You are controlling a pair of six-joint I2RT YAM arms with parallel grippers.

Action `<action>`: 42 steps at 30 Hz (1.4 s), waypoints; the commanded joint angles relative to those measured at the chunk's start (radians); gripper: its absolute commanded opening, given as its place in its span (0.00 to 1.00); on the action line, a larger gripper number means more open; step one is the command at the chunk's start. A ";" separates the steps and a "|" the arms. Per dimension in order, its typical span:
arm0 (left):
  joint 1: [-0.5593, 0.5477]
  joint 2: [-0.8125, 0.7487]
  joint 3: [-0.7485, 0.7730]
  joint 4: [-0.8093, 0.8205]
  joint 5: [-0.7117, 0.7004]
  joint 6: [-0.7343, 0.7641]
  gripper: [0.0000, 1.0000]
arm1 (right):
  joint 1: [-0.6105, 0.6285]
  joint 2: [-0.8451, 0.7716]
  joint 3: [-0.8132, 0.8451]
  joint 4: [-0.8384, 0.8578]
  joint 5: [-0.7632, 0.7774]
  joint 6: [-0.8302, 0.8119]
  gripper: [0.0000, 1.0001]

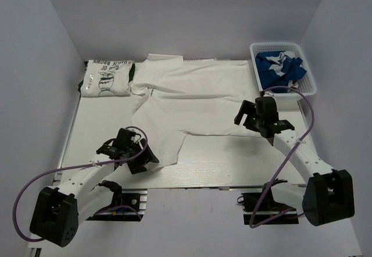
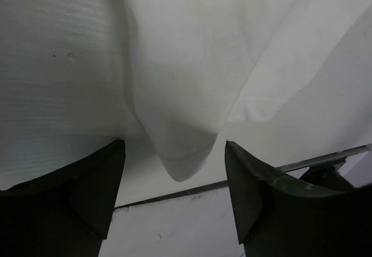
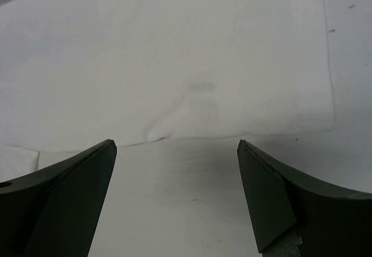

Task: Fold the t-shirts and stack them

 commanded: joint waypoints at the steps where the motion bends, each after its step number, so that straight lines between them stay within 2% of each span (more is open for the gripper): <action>1: -0.007 -0.009 -0.026 -0.010 -0.003 -0.021 0.77 | -0.007 -0.032 -0.024 0.003 0.058 0.032 0.90; 2: -0.016 0.002 -0.026 0.021 -0.003 -0.021 0.74 | -0.007 -0.033 -0.029 -0.002 0.060 0.035 0.90; 3: -0.016 0.014 -0.035 0.036 -0.003 -0.030 0.60 | -0.010 -0.032 -0.033 -0.012 0.066 0.037 0.90; 5: -0.016 0.052 -0.046 0.083 0.023 -0.030 0.43 | -0.012 -0.030 -0.033 -0.026 0.077 0.068 0.90; 6: -0.016 0.062 -0.055 0.084 0.033 -0.030 0.18 | -0.018 -0.035 -0.033 -0.070 0.089 0.075 0.90; 7: -0.016 0.062 -0.055 0.084 0.033 -0.030 0.05 | -0.022 -0.039 -0.035 -0.081 0.100 0.086 0.90; 8: -0.025 0.062 -0.055 0.072 0.033 -0.030 0.00 | -0.024 -0.045 -0.038 -0.106 0.142 0.104 0.90; 11: -0.025 0.045 -0.046 0.007 0.011 -0.030 0.00 | -0.050 -0.079 -0.055 -0.173 0.218 0.121 0.90; 17: -0.025 -0.006 -0.058 -0.059 0.016 -0.030 0.00 | -0.102 -0.119 -0.116 -0.230 0.181 0.122 0.90; 27: -0.025 -0.038 -0.067 -0.105 0.059 -0.030 0.00 | -0.161 0.046 -0.172 -0.045 0.097 0.129 0.90; 31: -0.025 -0.038 -0.067 -0.096 0.126 -0.030 0.00 | -0.177 0.103 -0.161 0.020 0.092 0.138 0.90; 34: -0.025 -0.047 -0.067 -0.108 0.137 -0.030 0.00 | -0.187 0.140 -0.168 0.053 0.062 0.141 0.80; 35: -0.025 -0.059 -0.067 -0.123 0.137 -0.030 0.00 | -0.188 0.151 -0.182 0.063 0.060 0.141 0.73; 36: -0.025 -0.076 -0.067 -0.137 0.148 -0.030 0.00 | -0.191 0.152 -0.190 0.069 0.054 0.145 0.58; 39: -0.025 -0.115 -0.067 -0.163 0.160 -0.021 0.00 | -0.194 0.128 -0.216 0.048 0.051 0.152 0.27; 41: -0.025 -0.127 -0.067 -0.207 0.149 -0.012 0.00 | -0.197 0.096 -0.245 0.035 0.055 0.135 0.13; 42: -0.025 -0.127 -0.056 -0.223 0.149 -0.012 0.00 | -0.194 0.068 -0.250 0.011 0.060 0.132 0.03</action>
